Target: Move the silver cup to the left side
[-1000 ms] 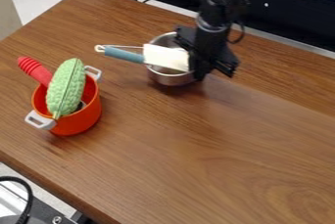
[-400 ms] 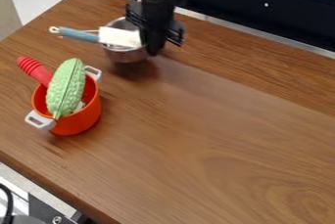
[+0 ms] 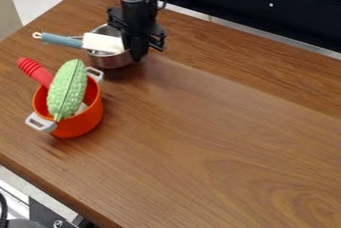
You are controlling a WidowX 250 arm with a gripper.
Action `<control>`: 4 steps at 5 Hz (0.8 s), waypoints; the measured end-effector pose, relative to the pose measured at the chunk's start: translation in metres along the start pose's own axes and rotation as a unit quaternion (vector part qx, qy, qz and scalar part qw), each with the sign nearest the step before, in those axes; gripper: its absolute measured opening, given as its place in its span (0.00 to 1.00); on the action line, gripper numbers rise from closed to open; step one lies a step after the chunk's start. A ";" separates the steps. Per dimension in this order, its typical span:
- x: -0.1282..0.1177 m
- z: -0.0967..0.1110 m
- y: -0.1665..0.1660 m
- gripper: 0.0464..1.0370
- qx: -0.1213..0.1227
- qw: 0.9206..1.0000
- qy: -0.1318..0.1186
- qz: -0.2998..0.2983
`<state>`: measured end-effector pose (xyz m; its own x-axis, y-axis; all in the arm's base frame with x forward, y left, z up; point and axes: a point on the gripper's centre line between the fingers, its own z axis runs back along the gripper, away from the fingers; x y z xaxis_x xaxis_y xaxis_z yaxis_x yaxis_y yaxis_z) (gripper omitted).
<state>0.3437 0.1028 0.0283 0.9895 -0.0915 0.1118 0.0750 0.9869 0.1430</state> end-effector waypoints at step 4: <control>-0.006 -0.005 -0.003 0.43 -0.015 1.000 0.022 -0.010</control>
<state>0.3384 0.1014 0.0222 0.9923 -0.1055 0.0652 0.0976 0.9886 0.1143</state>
